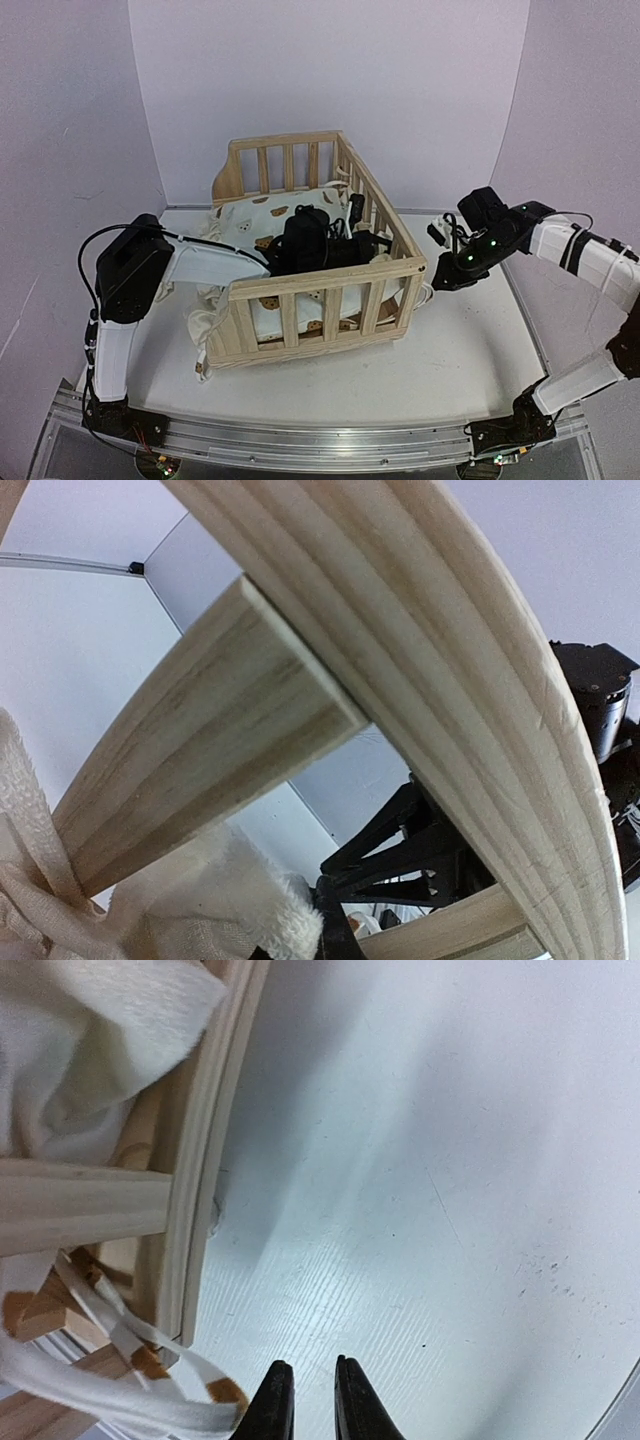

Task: Set up the pet bed

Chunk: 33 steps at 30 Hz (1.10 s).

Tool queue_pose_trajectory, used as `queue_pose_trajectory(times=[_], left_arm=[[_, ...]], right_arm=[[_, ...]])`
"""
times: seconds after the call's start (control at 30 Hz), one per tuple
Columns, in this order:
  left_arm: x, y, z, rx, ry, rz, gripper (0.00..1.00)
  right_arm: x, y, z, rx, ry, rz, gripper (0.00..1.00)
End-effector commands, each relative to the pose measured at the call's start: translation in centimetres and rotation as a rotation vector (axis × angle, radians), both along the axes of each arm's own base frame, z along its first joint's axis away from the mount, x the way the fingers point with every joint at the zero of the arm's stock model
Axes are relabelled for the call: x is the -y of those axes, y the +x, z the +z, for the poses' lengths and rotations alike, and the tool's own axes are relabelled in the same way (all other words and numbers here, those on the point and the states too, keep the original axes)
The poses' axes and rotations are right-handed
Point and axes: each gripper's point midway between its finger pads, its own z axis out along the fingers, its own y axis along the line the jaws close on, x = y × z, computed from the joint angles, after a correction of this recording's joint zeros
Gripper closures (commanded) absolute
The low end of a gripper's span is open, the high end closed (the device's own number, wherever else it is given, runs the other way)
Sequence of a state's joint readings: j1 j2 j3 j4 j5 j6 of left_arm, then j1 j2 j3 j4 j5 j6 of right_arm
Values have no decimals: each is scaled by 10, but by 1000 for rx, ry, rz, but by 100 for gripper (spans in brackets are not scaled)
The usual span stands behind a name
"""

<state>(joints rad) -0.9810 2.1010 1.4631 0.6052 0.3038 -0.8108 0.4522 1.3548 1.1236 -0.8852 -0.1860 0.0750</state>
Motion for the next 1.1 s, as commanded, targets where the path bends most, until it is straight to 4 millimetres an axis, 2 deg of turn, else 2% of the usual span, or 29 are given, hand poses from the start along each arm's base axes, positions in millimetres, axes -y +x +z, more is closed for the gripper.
queue_pose_trajectory(times=[0.0, 0.07, 0.1, 0.2, 0.3, 0.4, 0.47, 0.57, 0.67, 0.83, 0.93, 1.07], left_arm=[[-16, -2, 51, 66, -65, 5, 100], [-18, 0, 54, 72, -66, 12, 100], [-19, 1, 54, 71, -66, 12, 100], [-23, 4, 55, 72, -67, 16, 100], [-30, 11, 55, 74, -63, 34, 100], [-36, 18, 56, 75, -65, 46, 100], [-39, 21, 58, 78, -66, 54, 100], [-42, 22, 59, 75, -68, 57, 100], [-41, 22, 58, 67, -69, 52, 100], [-37, 22, 57, 56, -74, 40, 100], [-36, 22, 58, 53, -77, 35, 100], [-37, 21, 60, 57, -78, 31, 100]], right_arm=[[-2, 30, -10, 106, 36, -98, 87], [-10, 33, -5, 125, 88, -92, 86], [-7, 33, -2, 142, 92, -114, 81], [13, 28, 2, 187, 36, -177, 61], [28, 9, -7, 148, 95, -187, 52], [19, -9, -3, 158, 250, -133, 50], [2, -14, 14, 243, 379, -49, 48], [-19, -24, 30, 348, 550, 76, 49], [-29, -29, 43, 455, 648, 155, 53], [-27, -20, 35, 495, 635, 128, 57], [-29, -15, 38, 532, 668, 126, 58], [-35, -10, 31, 513, 680, 134, 69]])
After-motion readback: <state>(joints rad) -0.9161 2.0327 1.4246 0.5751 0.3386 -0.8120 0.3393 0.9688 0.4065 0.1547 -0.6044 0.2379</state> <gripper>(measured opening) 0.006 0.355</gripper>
